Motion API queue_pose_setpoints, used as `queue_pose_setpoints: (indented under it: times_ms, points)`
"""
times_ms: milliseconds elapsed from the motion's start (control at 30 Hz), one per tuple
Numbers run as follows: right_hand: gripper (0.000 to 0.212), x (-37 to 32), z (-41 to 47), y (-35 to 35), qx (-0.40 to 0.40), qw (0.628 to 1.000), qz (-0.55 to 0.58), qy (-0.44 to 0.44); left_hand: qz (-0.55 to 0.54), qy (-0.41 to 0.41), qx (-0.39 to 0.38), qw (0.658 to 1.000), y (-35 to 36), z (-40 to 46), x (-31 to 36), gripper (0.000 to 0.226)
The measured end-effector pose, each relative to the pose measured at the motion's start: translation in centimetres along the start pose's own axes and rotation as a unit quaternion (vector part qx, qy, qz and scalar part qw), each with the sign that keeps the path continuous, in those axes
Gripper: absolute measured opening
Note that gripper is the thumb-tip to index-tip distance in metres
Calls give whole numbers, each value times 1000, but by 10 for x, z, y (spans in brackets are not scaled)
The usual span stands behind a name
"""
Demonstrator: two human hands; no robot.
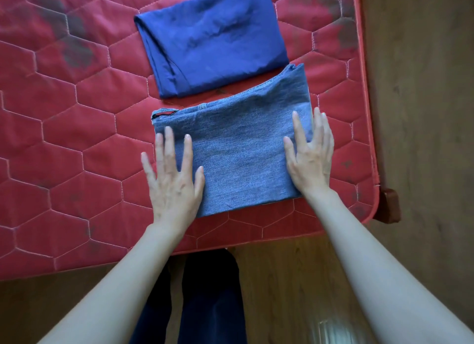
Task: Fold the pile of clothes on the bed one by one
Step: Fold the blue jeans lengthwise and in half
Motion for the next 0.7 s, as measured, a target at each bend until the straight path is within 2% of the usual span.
queue_pose_setpoints:
  times_ms: [100, 300, 400, 533, 700]
  points:
    - [52, -2, -6, 16, -29, 999, -18, -42, 7, 70, -14, 997, 17, 3, -3, 60]
    - [57, 3, -12, 38, -47, 998, -48, -6, 5, 63, -53, 997, 39, 4, -7, 61]
    - [58, 1, -8, 34, -86, 995, -57, -10, 28, 64, -70, 995, 31, 6, -4, 62]
    - [57, -18, -1, 14, -76, 994, -60, -42, 16, 80, -39, 996, 11, 16, 2, 60]
    - [49, -88, 1, -13, -70, 989, 15, -127, -31, 63, 13, 997, -23, 42, -12, 46]
Point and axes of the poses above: each hand's wrist, its own z-axis towards the middle knuckle, its own y-axis out of the palm, x = y × z, the point moved 2 cm from there along z, towards the middle knuckle, and after that the axes turned 15 degrees about x, right-handed, at the moved point
